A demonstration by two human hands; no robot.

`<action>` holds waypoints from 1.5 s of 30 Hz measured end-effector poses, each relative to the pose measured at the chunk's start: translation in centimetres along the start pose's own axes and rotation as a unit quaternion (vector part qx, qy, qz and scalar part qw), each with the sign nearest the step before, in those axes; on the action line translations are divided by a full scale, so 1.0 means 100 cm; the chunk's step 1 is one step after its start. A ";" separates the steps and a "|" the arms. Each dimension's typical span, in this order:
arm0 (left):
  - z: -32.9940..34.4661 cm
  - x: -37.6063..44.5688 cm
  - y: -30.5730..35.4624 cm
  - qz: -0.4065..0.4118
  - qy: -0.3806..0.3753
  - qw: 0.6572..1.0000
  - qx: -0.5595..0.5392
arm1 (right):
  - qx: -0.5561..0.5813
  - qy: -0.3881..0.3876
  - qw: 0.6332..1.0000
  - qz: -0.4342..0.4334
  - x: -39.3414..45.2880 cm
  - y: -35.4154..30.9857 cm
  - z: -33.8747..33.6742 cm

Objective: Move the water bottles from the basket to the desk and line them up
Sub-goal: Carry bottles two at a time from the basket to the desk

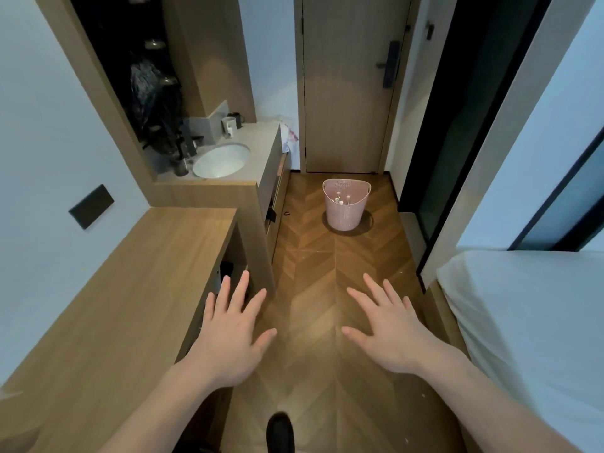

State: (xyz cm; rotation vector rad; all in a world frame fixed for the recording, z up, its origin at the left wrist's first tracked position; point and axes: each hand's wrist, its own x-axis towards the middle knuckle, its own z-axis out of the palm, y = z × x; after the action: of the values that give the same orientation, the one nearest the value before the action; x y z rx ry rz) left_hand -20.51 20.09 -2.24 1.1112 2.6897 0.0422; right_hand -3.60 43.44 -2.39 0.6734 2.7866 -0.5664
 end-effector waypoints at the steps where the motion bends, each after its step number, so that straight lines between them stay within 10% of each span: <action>1: 0.000 0.016 -0.002 -0.001 0.002 1.000 0.000 | 0.001 -0.001 1.000 0.000 0.014 0.003 -0.004; 24: -0.091 0.435 -0.052 0.138 0.011 0.990 -0.020 | 0.045 0.035 0.993 0.106 0.368 0.053 -0.132; 45: -0.106 0.807 0.040 0.079 -0.034 0.996 -0.009 | 0.014 -0.045 0.992 0.121 0.697 0.241 -0.257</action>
State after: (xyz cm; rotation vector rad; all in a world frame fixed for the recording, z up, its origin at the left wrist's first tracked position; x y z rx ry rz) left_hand -75.46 80.07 -7.65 1.2920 2.5317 0.0545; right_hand -55.87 101.20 -7.44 0.9496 2.5685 -0.5710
